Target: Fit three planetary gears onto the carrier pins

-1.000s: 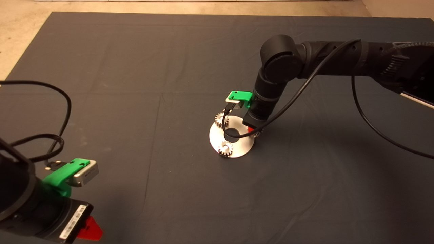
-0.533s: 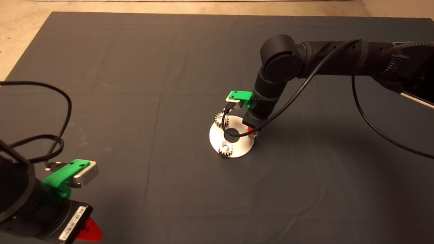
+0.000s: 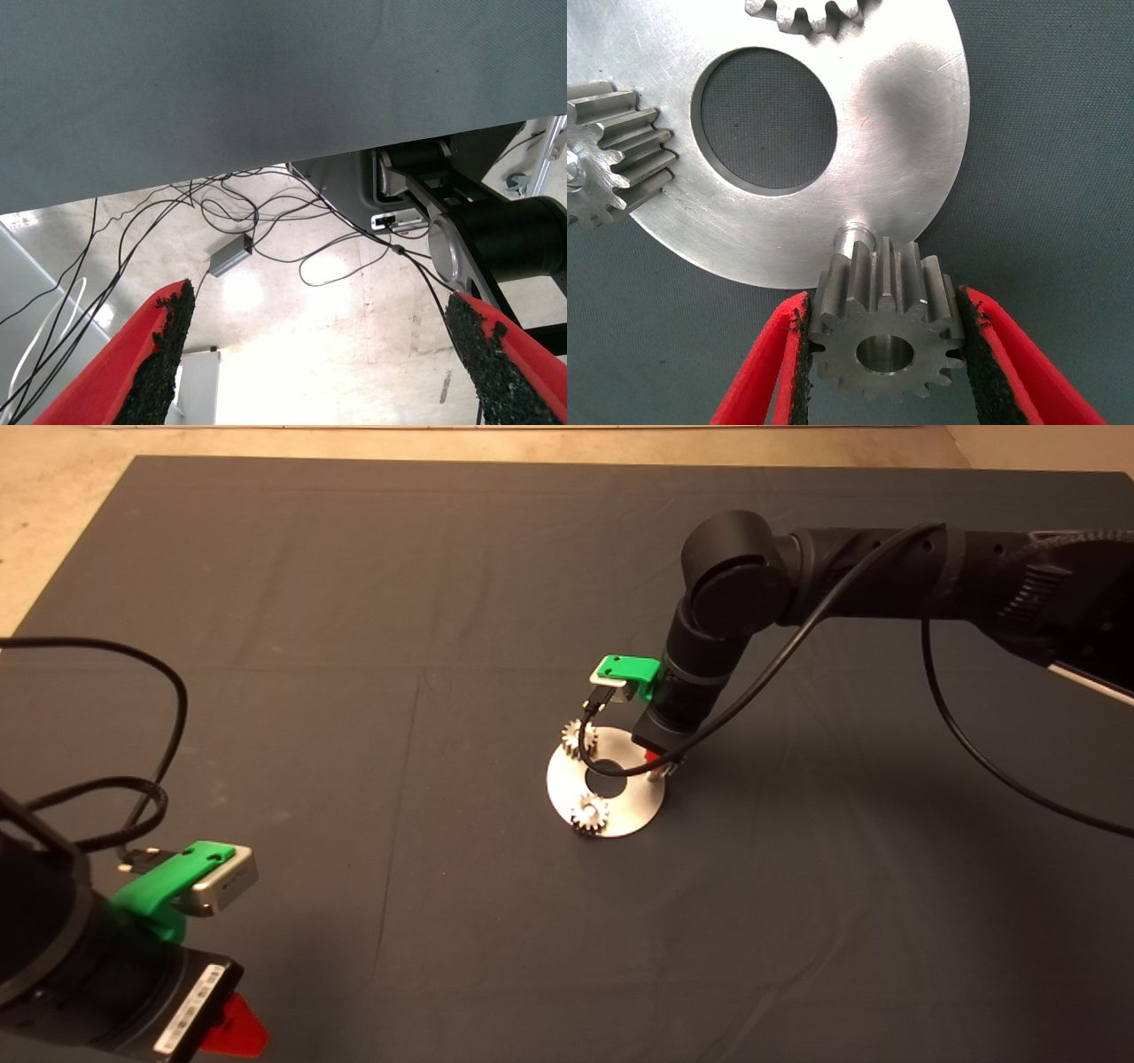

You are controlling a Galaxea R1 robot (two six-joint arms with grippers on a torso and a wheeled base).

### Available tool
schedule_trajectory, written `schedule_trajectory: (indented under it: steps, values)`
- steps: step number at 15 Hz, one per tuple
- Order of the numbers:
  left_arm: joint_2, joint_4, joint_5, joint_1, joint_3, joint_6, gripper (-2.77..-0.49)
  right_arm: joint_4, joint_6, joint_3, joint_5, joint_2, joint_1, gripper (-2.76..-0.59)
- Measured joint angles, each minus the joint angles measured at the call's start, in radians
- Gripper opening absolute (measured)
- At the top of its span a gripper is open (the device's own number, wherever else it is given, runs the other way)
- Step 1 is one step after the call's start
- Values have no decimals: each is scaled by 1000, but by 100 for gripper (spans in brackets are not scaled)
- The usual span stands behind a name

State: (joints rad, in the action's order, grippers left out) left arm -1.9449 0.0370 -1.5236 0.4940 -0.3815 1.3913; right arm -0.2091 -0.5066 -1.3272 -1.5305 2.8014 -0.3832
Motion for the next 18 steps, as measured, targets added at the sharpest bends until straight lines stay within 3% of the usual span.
schedule_trajectory:
  steps: [13, 18]
  values:
    - [0, 0, 0, 0, 5, 0, -124, 2, 0, 4, 0, 0, 0, -234]
    - [0, 1, 0, 0, 6, 0, -124, 7, -12, 16, 1, 1, -25, -234]
